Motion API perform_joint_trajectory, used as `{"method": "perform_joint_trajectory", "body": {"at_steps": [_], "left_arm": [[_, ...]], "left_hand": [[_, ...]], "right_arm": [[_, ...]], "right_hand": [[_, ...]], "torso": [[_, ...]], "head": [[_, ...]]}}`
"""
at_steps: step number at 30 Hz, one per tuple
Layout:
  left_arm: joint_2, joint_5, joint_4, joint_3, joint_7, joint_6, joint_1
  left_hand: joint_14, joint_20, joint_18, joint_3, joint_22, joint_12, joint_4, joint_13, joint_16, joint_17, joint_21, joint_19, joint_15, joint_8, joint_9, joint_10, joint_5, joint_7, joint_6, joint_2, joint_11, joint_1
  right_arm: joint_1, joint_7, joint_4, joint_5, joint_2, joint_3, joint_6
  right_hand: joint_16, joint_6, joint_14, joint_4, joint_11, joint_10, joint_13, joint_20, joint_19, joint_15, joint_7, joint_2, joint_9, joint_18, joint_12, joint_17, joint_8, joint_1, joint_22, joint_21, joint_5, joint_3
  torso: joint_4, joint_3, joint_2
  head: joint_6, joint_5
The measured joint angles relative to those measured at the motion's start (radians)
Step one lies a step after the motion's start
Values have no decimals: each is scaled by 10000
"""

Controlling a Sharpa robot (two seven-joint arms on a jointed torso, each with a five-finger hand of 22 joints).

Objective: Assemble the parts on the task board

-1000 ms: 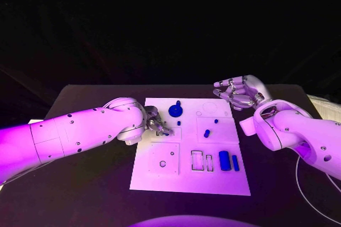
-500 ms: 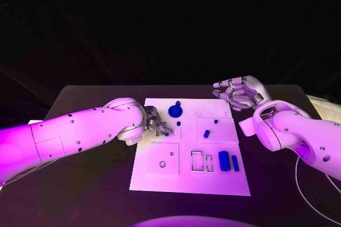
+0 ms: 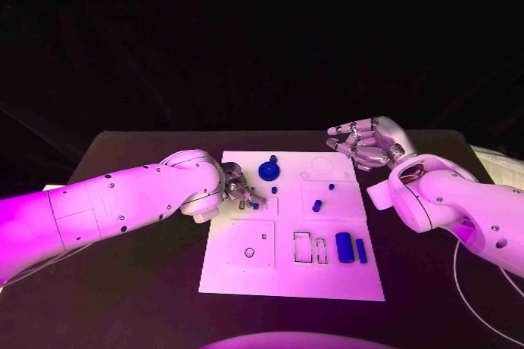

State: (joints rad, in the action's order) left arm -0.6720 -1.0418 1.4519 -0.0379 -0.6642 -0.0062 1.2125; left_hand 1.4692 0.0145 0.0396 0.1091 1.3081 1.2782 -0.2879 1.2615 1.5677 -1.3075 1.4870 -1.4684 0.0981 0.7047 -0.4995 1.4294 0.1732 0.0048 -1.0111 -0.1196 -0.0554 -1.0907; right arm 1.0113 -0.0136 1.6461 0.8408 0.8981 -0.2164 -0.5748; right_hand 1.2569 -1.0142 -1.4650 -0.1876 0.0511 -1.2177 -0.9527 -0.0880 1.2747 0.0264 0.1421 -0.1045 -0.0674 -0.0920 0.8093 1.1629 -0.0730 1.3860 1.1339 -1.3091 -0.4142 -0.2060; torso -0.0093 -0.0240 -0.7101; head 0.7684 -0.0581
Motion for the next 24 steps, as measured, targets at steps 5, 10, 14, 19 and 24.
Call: {"method": "perform_joint_trajectory", "body": {"at_steps": [5,10,14,19,24], "left_arm": [[26,15,-65,5,5,-4,10],[34,23,-89,7,8,-12,14],[34,66,-89,7,8,-18,16],[33,163,-27,21,23,-25,30],[20,263,12,25,46,-29,39]], "left_hand": [[0,0,1,0,0,0,0,-13,0,0,0,0,0,1,-1,0,0,0,0,0,0,0],[0,0,0,-29,-1,0,-29,-12,0,1,0,0,0,1,16,0,27,0,0,200,0,-41],[-37,-21,0,209,-2,0,170,-53,0,1,-14,21,37,1,65,0,51,12,30,639,0,-481],[-37,-36,0,1029,-2,-102,600,-118,0,1,-55,36,37,-28,122,-58,108,19,245,901,-56,-1282],[-37,-73,0,1720,-2,-241,415,-210,0,1,-95,-2,37,-86,206,-150,142,116,368,774,-4,-1854]], "right_arm": [[-1,0,-8,0,-13,3,1],[-5,0,-15,0,-21,7,3],[-8,0,-20,0,-26,9,4],[-11,0,-30,0,-30,11,4],[-24,1,-44,0,-36,15,4]], "right_hand": [[0,0,0,0,0,0,0,0,0,0,0,0,0,0,0,0,0,0,0,0,0,0],[0,0,0,0,0,0,0,0,0,0,0,0,0,0,0,0,0,0,1,0,0,0],[0,0,0,0,0,0,0,0,1,0,0,0,0,-1,0,0,0,0,0,0,0,0],[0,0,0,0,1,-1,0,0,1,0,0,0,0,-1,0,0,0,0,1,0,0,0],[0,0,0,0,1,-1,-1,0,1,0,0,0,0,-1,0,0,0,0,1,0,0,0]], "torso": [[-1,-2,0],[2,-3,0],[3,-2,2],[4,0,6],[4,1,11]], "head": [[7,5],[26,7],[30,7],[36,-1],[39,-5]]}}
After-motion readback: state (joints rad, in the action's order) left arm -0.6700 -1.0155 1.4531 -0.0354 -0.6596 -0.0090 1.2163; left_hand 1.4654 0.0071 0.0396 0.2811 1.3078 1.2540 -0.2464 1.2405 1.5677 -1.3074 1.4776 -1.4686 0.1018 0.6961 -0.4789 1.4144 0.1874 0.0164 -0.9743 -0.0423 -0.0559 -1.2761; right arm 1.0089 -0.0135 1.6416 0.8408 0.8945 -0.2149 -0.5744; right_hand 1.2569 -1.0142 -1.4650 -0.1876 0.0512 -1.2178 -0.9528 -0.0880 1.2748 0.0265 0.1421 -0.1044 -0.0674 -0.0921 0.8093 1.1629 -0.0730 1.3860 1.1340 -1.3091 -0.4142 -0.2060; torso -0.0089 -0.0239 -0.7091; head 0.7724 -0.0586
